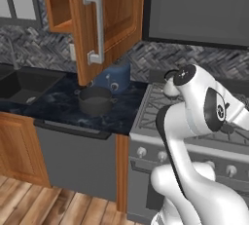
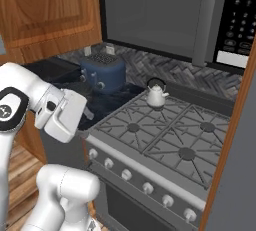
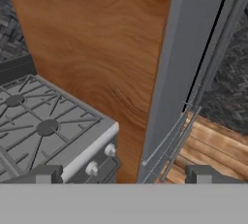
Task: Pick the kettle from the cabinet and place it on a stove burner. Then pick the pot from the counter and place it on another stove burner. Finally, turn both burners on.
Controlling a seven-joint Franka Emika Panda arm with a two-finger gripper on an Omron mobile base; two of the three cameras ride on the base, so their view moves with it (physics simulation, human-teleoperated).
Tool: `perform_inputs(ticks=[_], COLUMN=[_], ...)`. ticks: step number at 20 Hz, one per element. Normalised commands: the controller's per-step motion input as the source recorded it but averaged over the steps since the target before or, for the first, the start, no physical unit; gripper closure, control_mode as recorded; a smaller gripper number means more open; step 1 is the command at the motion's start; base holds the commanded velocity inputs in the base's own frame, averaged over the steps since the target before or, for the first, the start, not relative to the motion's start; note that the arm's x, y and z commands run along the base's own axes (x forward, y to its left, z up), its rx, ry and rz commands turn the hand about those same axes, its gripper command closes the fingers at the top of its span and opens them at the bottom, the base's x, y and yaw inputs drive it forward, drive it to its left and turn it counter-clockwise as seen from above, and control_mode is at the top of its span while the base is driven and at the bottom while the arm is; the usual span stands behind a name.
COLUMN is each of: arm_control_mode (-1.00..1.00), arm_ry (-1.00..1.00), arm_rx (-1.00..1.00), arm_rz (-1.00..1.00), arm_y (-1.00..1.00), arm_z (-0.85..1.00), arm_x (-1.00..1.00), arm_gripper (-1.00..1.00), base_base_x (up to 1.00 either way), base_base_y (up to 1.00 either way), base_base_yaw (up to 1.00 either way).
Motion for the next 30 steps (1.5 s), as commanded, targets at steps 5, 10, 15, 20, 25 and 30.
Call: perform_inputs(ticks=[5, 10, 15, 20, 25, 30], arm_control_mode=[1.0, 1.0, 1.0, 1.0, 1.0, 1.0], arm_ry=[0.0, 0.0, 0.0, 0.0, 0.0, 0.0], arm_rx=[0.0, 0.0, 0.0, 0.0, 0.0, 0.0], arm_rz=[0.0, 0.0, 0.0, 0.0, 0.0, 0.0], arm_y=[0.0, 0.0, 0.0, 0.0, 0.0, 0.0], arm_z=[0.0, 0.0, 0.0, 0.0, 0.0, 0.0], arm_x=[0.0, 0.0, 0.0, 0.0, 0.0, 0.0], arm_gripper=[-1.0, -1.0, -1.0, -1.0, -1.0, -1.0], base_base_x=[-0.37, -0.56, -0.54, -0.4, -0.1, 0.0], base_base_y=[0.36, 0.41, 0.57, 0.64, 0.66, 0.65], base_base_yaw=[-0.04, -0.02, 0.0, -0.01, -0.03, -0.06])
